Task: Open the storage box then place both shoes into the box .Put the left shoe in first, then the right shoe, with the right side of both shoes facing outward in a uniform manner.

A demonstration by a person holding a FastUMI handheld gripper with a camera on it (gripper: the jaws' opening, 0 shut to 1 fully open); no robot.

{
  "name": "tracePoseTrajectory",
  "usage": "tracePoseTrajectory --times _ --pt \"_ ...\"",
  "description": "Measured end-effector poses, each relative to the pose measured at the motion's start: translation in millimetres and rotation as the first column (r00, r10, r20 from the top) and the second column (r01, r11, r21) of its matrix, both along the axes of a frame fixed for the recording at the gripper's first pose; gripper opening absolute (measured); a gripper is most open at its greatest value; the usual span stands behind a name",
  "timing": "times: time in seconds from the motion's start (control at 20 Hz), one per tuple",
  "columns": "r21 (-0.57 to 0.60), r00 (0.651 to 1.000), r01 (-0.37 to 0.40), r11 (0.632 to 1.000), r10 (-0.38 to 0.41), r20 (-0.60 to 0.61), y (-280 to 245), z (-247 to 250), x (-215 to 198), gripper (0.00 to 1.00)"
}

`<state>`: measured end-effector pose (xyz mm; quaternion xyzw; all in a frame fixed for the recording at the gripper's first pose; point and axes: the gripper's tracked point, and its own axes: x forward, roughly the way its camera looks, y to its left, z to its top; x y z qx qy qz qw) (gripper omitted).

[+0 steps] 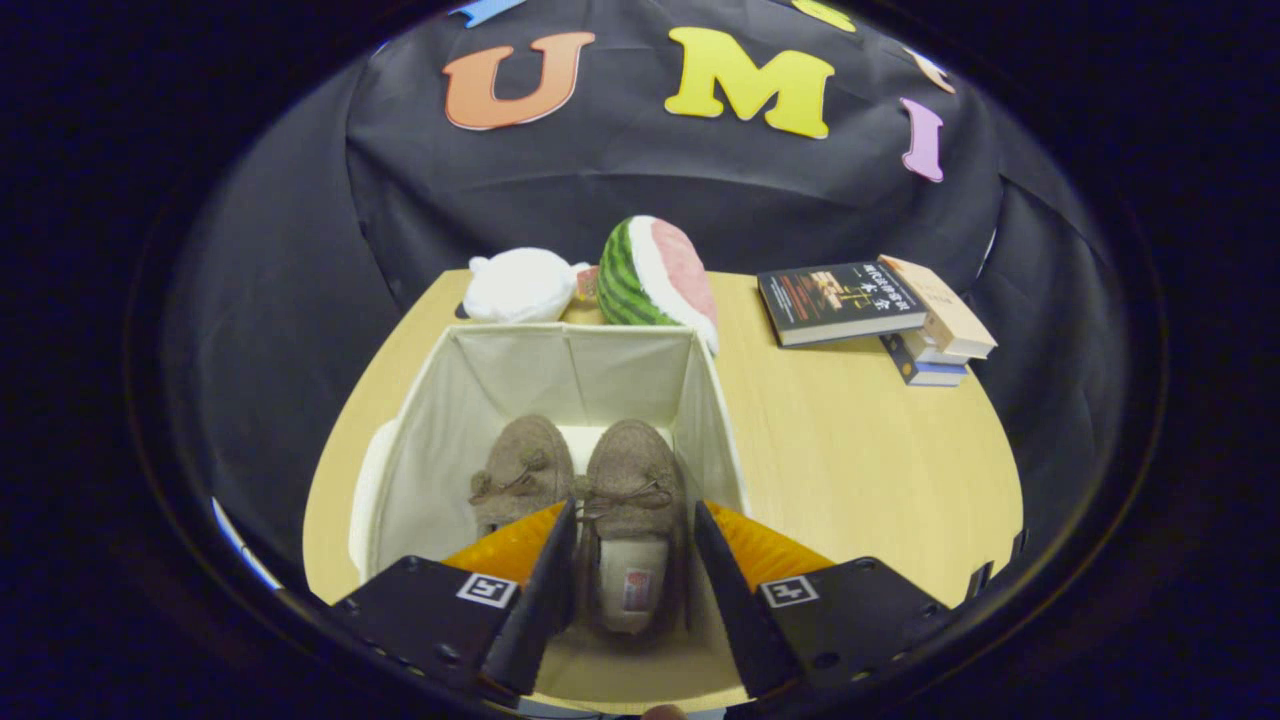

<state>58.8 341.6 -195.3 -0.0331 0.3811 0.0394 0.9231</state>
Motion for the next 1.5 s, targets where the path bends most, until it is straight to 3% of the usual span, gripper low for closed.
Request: tracePoseTrajectory --times 0.15,0.5,0.9,1.2,1.5 --pt "0.024 0.996 0.007 1.0 -0.009 0.094 -17.6 35.5 -2.5 0.96" --pt "0.1 0.958 0.085 0.991 -0.109 0.264 -102.9 115.3 -16.6 0.96" --pt "0.126 0.846 0.137 0.982 -0.183 0.5 -195.7 211.6 -57.3 0.96" --pt "0.132 0.79 0.166 0.977 -0.212 0.575 -235.4 235.2 -81.7 0.96" --pt "0.151 0.772 0.157 0.976 -0.217 0.598 -241.1 239.2 -90.2 0.95"
